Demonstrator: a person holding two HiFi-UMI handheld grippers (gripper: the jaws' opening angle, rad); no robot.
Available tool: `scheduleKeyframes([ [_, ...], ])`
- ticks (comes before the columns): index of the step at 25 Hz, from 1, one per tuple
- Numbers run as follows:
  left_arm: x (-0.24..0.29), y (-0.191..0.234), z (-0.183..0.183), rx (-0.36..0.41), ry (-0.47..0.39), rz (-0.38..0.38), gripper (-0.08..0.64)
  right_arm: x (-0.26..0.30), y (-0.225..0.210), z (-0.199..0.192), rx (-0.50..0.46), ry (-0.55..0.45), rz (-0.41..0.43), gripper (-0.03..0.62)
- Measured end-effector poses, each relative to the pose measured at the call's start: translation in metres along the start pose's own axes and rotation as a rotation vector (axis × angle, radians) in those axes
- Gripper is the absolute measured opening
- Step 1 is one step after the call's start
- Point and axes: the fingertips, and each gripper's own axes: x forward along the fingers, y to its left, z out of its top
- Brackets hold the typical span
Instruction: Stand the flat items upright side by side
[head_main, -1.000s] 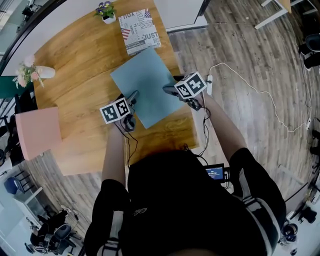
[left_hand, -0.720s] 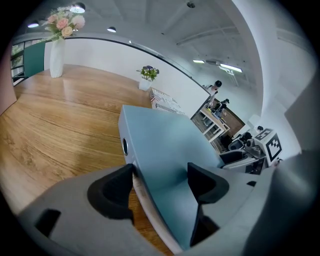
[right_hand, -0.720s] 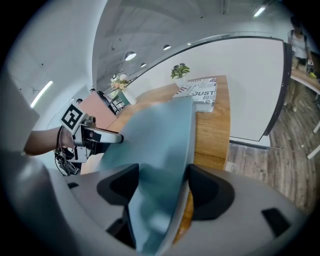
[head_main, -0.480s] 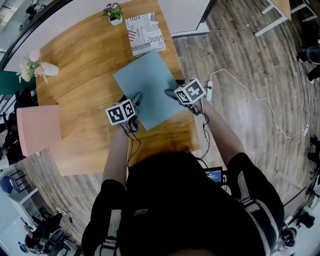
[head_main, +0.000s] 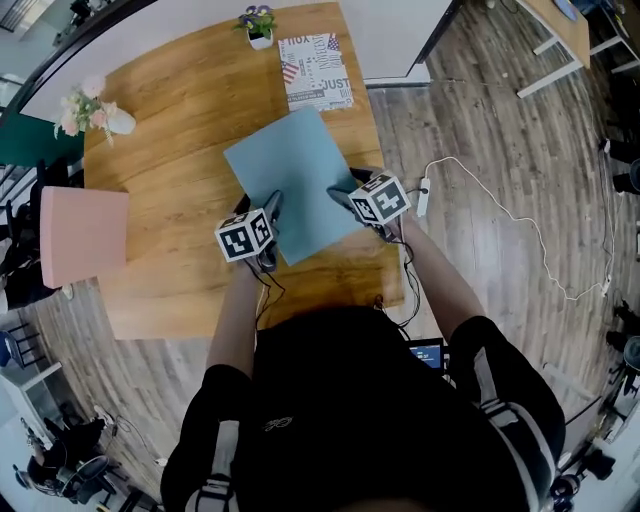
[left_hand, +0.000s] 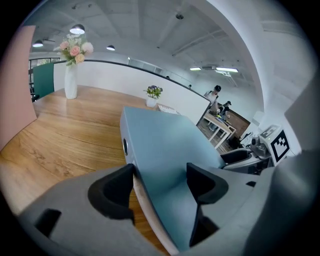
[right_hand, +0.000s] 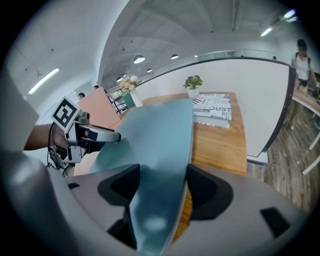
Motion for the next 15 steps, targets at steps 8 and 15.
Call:
scheduleKeyframes([
  [8,-0.046,0.037,0.011,0.014,-0.098,0.091,0.339,0.020,0.042,0.031,-0.100,-0.101,0.030,0.299],
  [15,-0.088,0.068,0.010,0.004,-0.177,0.178,0.339,0.037,0.084,0.050,-0.189,-0.148,0.071,0.299],
])
